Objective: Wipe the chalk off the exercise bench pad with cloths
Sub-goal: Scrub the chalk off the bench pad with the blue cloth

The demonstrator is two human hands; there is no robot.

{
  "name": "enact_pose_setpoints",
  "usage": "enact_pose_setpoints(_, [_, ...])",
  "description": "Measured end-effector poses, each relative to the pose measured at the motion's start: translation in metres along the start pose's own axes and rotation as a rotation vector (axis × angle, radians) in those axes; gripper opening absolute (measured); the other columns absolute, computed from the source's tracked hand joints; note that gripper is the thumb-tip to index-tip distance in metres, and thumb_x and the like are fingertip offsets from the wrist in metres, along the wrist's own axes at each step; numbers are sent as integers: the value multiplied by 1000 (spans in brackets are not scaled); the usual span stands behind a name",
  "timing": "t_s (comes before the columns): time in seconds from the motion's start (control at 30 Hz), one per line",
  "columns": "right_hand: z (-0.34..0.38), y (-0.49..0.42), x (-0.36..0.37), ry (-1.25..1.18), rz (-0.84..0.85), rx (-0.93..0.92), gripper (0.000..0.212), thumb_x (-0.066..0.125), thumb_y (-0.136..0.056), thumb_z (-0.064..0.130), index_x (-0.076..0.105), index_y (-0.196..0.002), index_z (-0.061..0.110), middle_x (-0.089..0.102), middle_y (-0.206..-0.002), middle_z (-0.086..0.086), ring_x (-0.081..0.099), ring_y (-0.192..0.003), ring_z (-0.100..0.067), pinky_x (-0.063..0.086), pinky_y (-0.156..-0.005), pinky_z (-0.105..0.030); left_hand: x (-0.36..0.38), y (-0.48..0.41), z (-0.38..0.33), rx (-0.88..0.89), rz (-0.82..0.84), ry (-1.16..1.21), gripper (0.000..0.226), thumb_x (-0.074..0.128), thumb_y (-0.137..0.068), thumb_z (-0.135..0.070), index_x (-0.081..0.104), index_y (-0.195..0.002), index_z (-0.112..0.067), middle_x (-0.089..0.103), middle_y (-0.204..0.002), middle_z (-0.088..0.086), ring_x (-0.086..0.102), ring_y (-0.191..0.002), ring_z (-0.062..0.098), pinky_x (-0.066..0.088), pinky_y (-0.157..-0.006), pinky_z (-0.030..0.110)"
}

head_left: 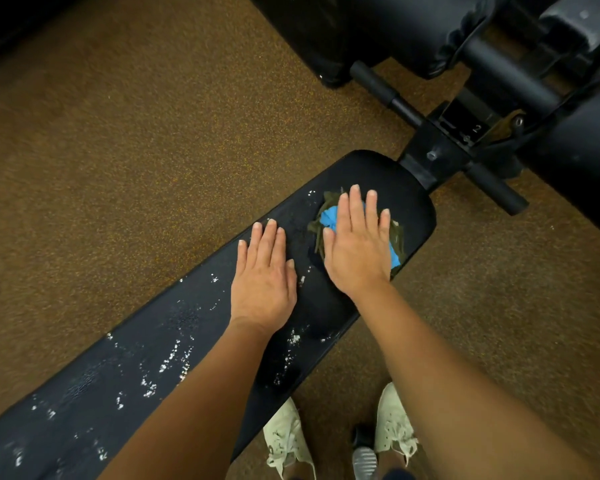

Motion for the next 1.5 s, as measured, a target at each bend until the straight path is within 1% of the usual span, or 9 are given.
enact_pose_setpoints(0.1, [18,-5,-1,-25,-11,34,63,22,-100,37,8,-152,6,1,-161,-11,-5,-147,-34,0,-119,-52,1,1,3,-24,-5,-4,59,14,-98,-37,23,-148,-7,14,-158,7,0,-147,22,3,-119,43])
enact_pose_setpoints(0.27, [31,16,6,12,34,-383,60,22,-99,38,23,-151,8,15,-160,-8,5,-148,-30,12,-119,-52,-1,4,5,-63,-20,-6,58,14,-98,-35,26,-147,-6,18,-158,8,3,-147,23,5,-118,45])
enact_pose_setpoints(0.43, [23,-13,-2,-46,14,-41,62,23,-100,37,9,-152,7,1,-162,-10,-7,-148,-31,-2,-119,-50,-1,5,7,-88,-23,8,59,14,-98,-36,25,-148,-7,17,-158,7,2,-147,23,4,-118,44])
enact_pose_setpoints(0.63, [48,18,7,12,54,-466,60,22,-99,36,19,-151,7,13,-161,-10,3,-148,-29,4,-120,-46,0,7,11,-123,-43,25,58,17,-98,-34,28,-147,-5,20,-157,9,4,-147,24,5,-118,45])
enact_pose_setpoints(0.83, [37,-20,1,-15,29,-140,60,24,-101,35,10,-152,6,2,-162,-10,-6,-148,-30,-3,-119,-48,0,9,14,-170,-55,21,59,16,-97,-35,27,-147,-5,18,-157,8,4,-147,24,1,-118,43])
enact_pose_setpoints(1.03, [42,3,4,69,59,-531,60,20,-100,37,18,-151,7,12,-161,-10,4,-148,-28,1,-119,-44,-1,11,19,-215,-74,28,58,18,-97,-33,26,-148,-6,18,-158,8,3,-147,23,0,-118,42])
enact_pose_setpoints(1.2, [36,-32,-1,18,43,-184,61,24,-101,34,8,-152,6,2,-162,-11,-6,-148,-31,-3,-119,-48,0,11,22,-250,-78,35,58,19,-97,-33,25,-148,-5,17,-158,9,3,-147,24,1,-118,44])
enact_pose_setpoints(1.4, [58,11,6,98,102,-680,58,20,-101,36,18,-151,7,11,-161,-10,2,-148,-27,3,-120,-44,-1,12,26,-286,-87,47,59,18,-96,-33,27,-147,-4,19,-157,10,6,-146,25,4,-118,45])
enact_pose_setpoints(1.5, [39,-23,1,82,103,-505,58,22,-102,36,11,-153,8,3,-162,-9,-5,-148,-26,-2,-120,-44,-1,12,26,-287,-83,41,58,19,-97,-32,26,-147,-4,18,-158,9,5,-147,25,2,-118,44])
Point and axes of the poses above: each hand's wrist, its own y-axis away from the middle knuckle, its own x-axis out of the palm, z = x × y, the point moved 10 cm from there along -y, towards the middle knuckle
